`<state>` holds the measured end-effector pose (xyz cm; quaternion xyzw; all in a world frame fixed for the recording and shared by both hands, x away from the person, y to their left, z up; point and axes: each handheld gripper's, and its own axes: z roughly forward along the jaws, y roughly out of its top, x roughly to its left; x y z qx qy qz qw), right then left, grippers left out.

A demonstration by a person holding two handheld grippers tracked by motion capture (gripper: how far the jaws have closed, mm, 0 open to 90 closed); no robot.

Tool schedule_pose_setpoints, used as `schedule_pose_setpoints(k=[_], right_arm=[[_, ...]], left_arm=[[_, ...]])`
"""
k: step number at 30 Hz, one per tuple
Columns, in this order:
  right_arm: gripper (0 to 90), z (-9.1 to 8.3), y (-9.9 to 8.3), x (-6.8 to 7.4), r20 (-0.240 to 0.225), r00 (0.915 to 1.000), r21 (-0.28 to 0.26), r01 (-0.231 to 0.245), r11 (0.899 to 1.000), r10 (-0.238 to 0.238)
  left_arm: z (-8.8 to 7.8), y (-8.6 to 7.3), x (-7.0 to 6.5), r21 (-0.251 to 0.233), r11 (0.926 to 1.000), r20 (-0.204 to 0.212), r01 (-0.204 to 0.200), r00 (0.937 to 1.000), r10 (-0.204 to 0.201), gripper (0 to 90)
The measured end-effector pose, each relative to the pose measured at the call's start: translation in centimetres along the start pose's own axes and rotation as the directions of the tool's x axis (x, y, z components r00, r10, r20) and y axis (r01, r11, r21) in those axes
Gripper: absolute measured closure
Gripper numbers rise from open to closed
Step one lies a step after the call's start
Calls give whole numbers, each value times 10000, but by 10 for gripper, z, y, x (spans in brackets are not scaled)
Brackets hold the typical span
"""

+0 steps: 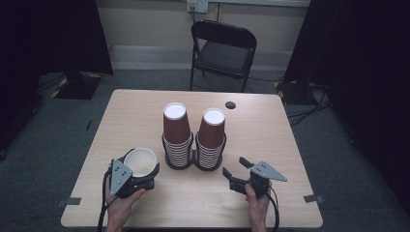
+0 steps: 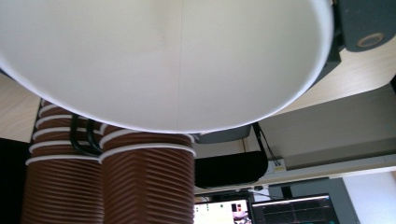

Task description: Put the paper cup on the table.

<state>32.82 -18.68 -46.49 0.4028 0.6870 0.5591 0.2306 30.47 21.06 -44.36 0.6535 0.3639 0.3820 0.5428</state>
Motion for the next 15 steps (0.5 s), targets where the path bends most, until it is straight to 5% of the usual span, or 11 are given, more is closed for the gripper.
schedule_pose_setpoints(k=[9, 15], right_arm=[[168, -5, -13, -10, 849, 9963, -503, 190, 9986, -147], [167, -8, -20, -13, 972, 9952, -623, 162, 9979, -101]], left_arm=[[5, 1, 20, -115, 9993, -523, 362, 9980, -367, 81], [11, 1, 33, -89, 9979, -771, 638, 9950, -642, 81]])
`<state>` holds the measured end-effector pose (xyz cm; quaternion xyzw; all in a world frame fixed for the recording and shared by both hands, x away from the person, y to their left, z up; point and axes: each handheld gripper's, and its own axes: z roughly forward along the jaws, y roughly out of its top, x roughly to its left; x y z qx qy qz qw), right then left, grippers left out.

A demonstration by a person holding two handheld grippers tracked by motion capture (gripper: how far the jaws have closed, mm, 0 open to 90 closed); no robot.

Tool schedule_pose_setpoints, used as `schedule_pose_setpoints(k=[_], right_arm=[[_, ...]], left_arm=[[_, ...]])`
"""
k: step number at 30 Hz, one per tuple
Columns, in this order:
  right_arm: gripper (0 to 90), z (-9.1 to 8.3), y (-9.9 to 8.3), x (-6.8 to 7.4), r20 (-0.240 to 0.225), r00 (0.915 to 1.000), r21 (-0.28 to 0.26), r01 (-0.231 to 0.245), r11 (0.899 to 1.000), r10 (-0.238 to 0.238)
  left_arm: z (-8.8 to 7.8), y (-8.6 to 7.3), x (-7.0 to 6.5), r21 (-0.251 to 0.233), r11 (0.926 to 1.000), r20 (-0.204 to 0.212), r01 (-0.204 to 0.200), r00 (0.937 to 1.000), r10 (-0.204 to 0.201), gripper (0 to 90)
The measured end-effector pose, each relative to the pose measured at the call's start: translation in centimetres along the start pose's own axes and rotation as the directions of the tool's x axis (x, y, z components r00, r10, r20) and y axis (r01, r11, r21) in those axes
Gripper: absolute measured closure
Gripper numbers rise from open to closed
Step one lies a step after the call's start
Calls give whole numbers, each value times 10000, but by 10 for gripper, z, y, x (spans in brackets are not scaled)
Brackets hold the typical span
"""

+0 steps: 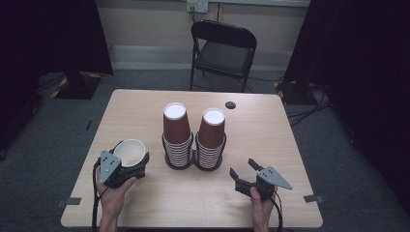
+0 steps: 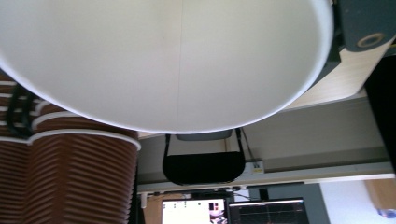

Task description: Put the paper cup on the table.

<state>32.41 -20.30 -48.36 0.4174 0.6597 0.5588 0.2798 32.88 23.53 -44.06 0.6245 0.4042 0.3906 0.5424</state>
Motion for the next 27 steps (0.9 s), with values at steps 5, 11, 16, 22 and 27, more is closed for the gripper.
schedule_pose_setpoints(k=[5, 11, 16, 22, 27], right_arm=[[167, -3, -6, -3, 101, 9998, -391, -178, 9991, 182], [167, -2, -11, -3, 131, 9998, -477, -156, 9987, 162], [166, -2, -13, -4, 180, 9998, -508, -108, 9987, 117], [149, -4, -14, -4, 65, 9999, -640, -84, 9979, 88], [142, -7, -15, -4, 117, 9999, -999, -37, 9950, 49]], left_arm=[[10, 3, 8, -35, 9998, -155, 204, 9997, -204, 81], [27, 6, 19, -31, 9987, -167, 507, 9986, -507, 81], [38, 4, 21, 162, 9986, -179, 497, 9986, -494, 81], [56, 4, 26, 268, 9980, -374, 568, 9977, -558, 79], [73, 1, 34, 469, 9950, -344, 879, 9957, -863, 76]])
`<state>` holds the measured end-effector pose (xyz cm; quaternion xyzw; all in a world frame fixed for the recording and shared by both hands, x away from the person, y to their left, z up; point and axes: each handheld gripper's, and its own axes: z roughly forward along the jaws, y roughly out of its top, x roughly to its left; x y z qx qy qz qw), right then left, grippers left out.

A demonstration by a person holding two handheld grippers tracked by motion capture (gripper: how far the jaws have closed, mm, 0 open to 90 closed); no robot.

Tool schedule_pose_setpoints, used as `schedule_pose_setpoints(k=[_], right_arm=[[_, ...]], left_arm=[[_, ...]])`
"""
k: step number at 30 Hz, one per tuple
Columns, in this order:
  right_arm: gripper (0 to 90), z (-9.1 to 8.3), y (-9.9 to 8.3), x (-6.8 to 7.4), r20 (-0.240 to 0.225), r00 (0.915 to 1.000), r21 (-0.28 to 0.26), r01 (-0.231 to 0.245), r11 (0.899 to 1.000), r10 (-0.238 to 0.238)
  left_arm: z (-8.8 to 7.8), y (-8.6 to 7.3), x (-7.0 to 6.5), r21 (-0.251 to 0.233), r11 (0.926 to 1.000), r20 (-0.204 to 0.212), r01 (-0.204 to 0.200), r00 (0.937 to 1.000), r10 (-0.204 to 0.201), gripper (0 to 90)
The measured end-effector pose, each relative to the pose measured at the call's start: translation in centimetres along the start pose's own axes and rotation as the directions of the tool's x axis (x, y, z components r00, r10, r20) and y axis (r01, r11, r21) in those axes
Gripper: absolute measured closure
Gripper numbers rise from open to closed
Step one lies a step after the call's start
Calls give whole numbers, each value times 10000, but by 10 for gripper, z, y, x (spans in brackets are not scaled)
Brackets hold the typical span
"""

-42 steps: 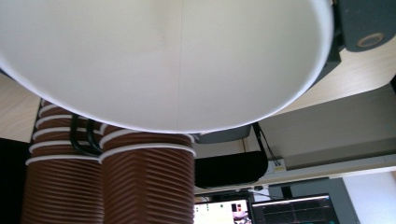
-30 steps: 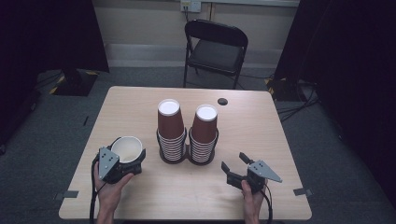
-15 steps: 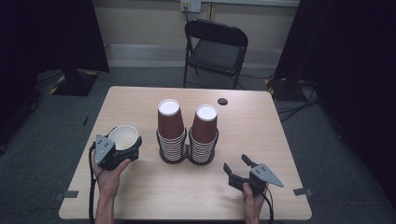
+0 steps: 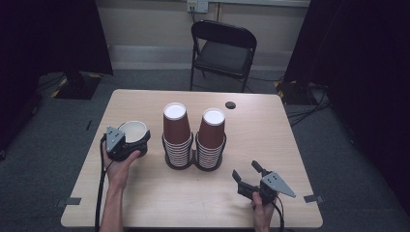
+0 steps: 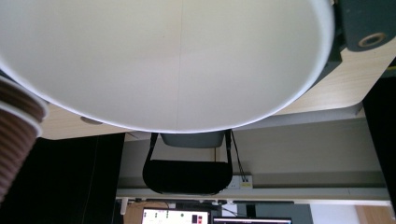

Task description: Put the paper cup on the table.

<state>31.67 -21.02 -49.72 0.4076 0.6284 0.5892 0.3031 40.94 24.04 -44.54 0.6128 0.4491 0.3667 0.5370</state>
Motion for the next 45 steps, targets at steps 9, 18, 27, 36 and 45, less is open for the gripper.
schedule_pose_setpoints(k=[9, 18, 27, 36, 45], right_arm=[[143, -1, -1, 4, 201, 9991, -66, 363, 9993, -361], [145, 0, 0, 6, 211, 9985, 27, 513, 9987, -514], [145, 1, 0, 6, 154, 9982, 89, 579, 9983, -580], [145, 1, 0, 6, 182, 9982, 78, 565, 9984, -567], [148, 1, 0, 6, 167, 9985, 59, 515, 9987, -516]], left_arm=[[19, -2, 0, 83, 10000, 137, 26, 9999, -27, 70], [44, -11, -4, 342, 9981, 378, 511, 9979, -524, 64], [51, -21, -6, 871, 9962, 415, 54, 9991, -90, 57], [51, -24, -8, 1511, 9885, 476, -108, 9989, 36, 51], [51, -31, -10, 2186, 9747, 320, -474, 9986, 413, 95]])
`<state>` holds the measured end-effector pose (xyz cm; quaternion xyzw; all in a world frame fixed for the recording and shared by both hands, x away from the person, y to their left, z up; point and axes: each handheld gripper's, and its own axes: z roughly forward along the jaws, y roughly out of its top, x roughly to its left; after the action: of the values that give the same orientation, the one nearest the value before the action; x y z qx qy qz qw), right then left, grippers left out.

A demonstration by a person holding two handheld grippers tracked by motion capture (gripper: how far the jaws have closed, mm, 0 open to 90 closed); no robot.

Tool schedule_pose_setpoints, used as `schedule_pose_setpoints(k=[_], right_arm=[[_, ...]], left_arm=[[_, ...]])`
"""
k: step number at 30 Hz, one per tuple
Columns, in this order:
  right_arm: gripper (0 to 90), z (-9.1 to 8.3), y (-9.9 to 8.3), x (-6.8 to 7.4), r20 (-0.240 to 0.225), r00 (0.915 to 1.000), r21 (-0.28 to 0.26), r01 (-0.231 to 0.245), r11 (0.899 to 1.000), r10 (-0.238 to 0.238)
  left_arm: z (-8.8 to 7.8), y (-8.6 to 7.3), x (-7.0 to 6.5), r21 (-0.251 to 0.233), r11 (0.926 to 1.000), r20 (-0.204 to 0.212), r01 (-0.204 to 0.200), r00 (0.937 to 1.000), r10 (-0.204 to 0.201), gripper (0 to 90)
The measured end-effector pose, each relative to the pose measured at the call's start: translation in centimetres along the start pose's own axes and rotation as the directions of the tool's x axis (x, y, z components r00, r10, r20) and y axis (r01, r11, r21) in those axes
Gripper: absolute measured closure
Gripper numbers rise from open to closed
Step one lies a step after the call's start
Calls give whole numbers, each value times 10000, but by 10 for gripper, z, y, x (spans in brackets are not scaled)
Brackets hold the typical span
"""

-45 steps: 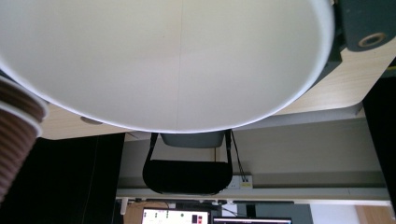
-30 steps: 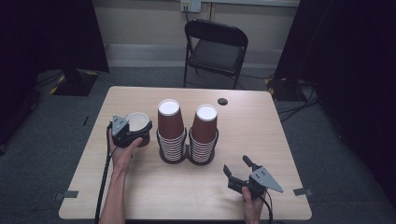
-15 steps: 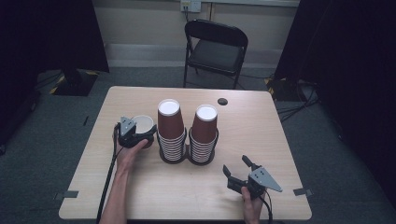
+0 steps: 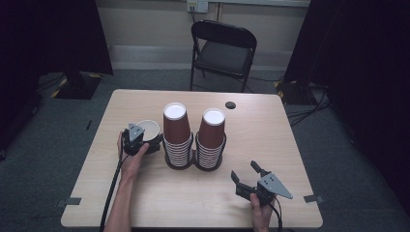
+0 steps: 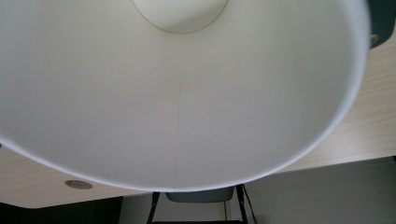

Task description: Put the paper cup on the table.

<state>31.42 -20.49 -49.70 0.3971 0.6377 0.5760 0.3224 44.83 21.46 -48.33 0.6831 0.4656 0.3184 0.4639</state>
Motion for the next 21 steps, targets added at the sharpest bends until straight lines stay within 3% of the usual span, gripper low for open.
schedule_pose_setpoints(k=[8, 9, 13, 21], right_arm=[[148, 0, 0, 0, 22, 10000, -2, 36, 10000, -36], [148, 0, 0, 0, 19, 10000, -6, 27, 10000, -27], [148, 0, 0, 0, 18, 10000, -11, -21, 10000, 21], [147, 0, 0, 0, 1, 10000, -55, -14, 10000, 15]], left_arm=[[1, -9, 1, 335, 9992, -237, 211, 9995, -203, 132], [1, -11, 0, 629, 9980, -246, 91, 9997, -76, 135], [0, -13, 1, 1039, 9946, -265, -58, 9996, 86, 149], [-10, -17, 0, 900, 9959, -441, -115, 9989, 156, 151]])
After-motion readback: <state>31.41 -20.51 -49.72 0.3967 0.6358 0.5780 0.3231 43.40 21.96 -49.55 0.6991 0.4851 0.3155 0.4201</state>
